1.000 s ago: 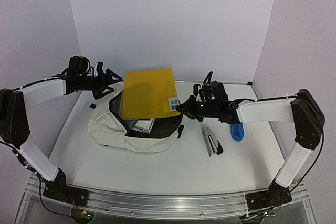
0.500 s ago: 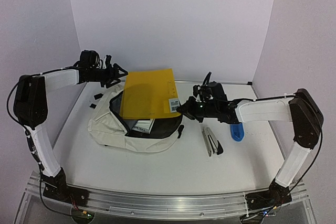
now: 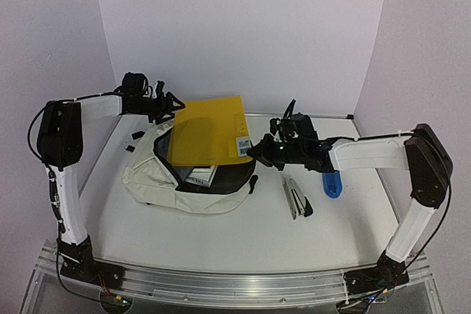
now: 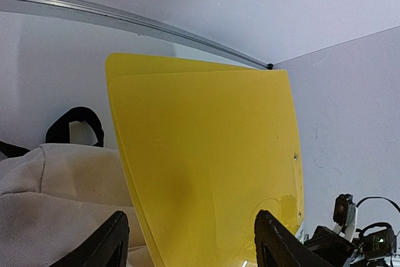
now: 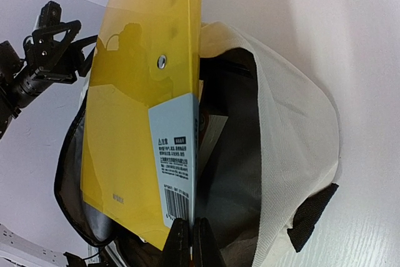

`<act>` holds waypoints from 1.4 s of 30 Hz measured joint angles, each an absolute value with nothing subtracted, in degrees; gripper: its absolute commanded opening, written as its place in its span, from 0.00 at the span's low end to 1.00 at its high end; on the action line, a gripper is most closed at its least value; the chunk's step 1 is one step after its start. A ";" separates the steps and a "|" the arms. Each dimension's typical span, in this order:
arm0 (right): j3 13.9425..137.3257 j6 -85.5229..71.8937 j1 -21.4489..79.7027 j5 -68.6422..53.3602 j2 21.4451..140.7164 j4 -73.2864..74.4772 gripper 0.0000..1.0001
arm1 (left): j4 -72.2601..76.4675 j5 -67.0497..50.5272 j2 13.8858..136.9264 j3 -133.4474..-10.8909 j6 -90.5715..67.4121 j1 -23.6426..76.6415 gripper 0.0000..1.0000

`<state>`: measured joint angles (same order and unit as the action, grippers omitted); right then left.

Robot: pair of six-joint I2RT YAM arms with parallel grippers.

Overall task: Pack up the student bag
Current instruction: Place the files in the student bag, then pick up the files from the student bag.

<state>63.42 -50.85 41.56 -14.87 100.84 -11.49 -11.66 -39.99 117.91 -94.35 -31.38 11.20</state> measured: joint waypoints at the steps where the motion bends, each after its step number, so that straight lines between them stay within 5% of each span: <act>1: 63.44 -50.87 41.56 -14.87 100.97 -11.49 0.00 | -11.66 -40.42 118.28 -94.63 -31.46 11.20 0.69; 6: 63.57 -50.87 41.56 -14.87 101.32 -11.49 0.00 | -11.81 -42.28 119.35 -95.61 -31.66 11.09 0.64; 10: 63.64 -50.87 41.56 -14.85 101.32 -11.49 0.00 | -11.99 -43.16 119.37 -95.61 -31.99 10.96 0.51; 19: 63.64 -50.87 41.39 -14.31 101.32 -10.96 0.00 | -8.49 -47.99 119.37 -95.09 -36.69 10.55 0.02; 21: 63.64 -50.87 41.41 -14.04 101.32 -10.92 0.00 | -7.38 -48.58 119.37 -94.74 -37.89 10.48 0.00; 24: 63.64 -50.70 41.41 -13.39 101.25 -10.52 0.19 | -3.77 -50.94 119.35 -93.93 -40.10 10.46 0.00; 25: 63.64 -50.76 41.41 -13.17 101.23 -10.39 0.39 | -2.85 -51.40 119.33 -93.78 -40.80 10.46 0.00; 27: 63.61 -49.84 41.39 -11.57 100.73 -9.80 0.60 | 0.10 -52.95 119.11 -93.21 -43.24 10.46 0.00; 31: 62.63 -47.97 40.80 -9.13 97.01 -9.34 0.88 | 4.29 -55.05 117.82 -92.95 -47.09 10.63 0.00; 34: 61.56 -44.86 39.59 -6.70 90.32 -8.97 0.98 | 6.98 -56.03 114.80 -92.95 -49.58 10.98 0.00; 42: 66.37 -31.14 36.64 -3.14 74.78 -2.81 0.98 | 5.93 -58.30 103.20 -92.95 -50.04 11.64 0.00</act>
<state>66.37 -31.14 36.64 -3.14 74.78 -2.81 5.93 -58.30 103.20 -92.95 -50.04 11.64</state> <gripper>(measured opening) 0.983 0.016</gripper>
